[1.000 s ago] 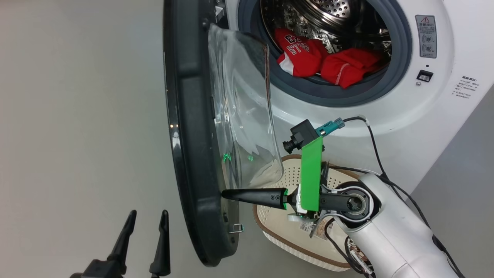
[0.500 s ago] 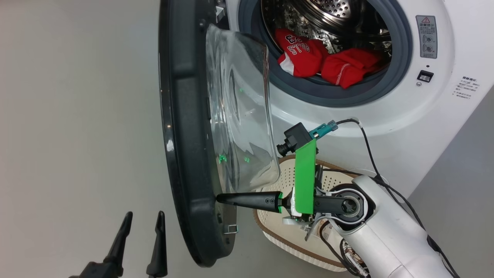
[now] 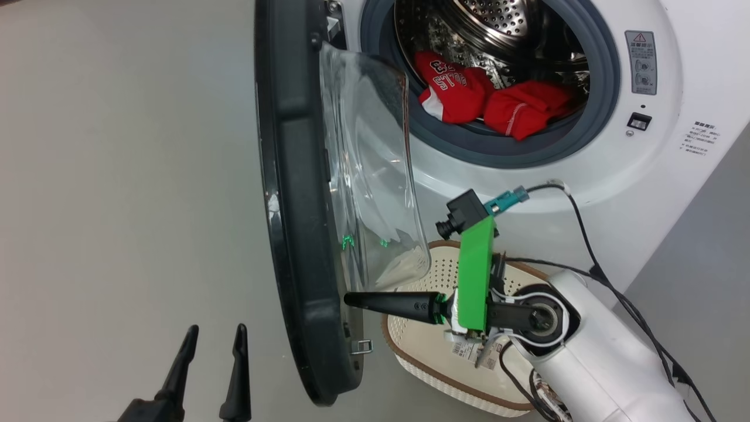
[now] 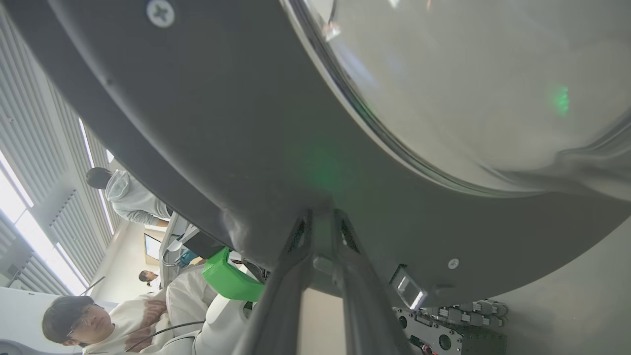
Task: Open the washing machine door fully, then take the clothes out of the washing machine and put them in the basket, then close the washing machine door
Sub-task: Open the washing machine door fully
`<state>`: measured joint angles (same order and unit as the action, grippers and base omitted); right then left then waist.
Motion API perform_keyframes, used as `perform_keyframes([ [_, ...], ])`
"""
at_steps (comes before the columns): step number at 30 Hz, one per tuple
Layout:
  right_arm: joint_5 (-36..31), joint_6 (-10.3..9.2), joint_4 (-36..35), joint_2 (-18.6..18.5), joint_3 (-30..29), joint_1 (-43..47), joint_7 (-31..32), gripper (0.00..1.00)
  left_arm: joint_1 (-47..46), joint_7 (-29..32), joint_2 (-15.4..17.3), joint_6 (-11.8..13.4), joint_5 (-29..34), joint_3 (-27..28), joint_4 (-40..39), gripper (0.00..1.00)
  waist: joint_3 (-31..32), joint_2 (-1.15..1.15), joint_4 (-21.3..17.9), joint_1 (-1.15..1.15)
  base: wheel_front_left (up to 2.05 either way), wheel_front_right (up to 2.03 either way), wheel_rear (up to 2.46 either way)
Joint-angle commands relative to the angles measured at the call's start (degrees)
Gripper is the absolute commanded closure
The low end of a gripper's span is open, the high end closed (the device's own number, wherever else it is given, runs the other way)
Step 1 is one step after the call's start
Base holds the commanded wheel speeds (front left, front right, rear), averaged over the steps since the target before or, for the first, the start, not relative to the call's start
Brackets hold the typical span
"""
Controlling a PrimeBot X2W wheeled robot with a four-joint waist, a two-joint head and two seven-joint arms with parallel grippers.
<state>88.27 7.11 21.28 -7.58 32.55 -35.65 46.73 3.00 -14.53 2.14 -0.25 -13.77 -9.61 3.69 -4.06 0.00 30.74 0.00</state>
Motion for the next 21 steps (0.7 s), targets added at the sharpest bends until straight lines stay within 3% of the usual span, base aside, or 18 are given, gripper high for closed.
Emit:
perform_keyframes([
  [1, -0.76, 0.37, -1.65, 0.60, 0.33, 1.24, -0.81, 0.00, -1.29, -0.47, 0.74, -0.15, 0.11, 2.03, -1.03, 0.00, 0.06, 0.00, -0.05, 0.00, 0.00, 0.00, 0.00],
  [21, -9.89, 0.37, 0.55, -12.03, 4.07, 9.19, -16.80, 0.00, -1.92, -0.47, 0.74, -1.31, 0.78, 3.17, 0.53, 0.00, 1.22, 0.00, -0.63, 0.00, 0.00, 0.00, 0.00],
])
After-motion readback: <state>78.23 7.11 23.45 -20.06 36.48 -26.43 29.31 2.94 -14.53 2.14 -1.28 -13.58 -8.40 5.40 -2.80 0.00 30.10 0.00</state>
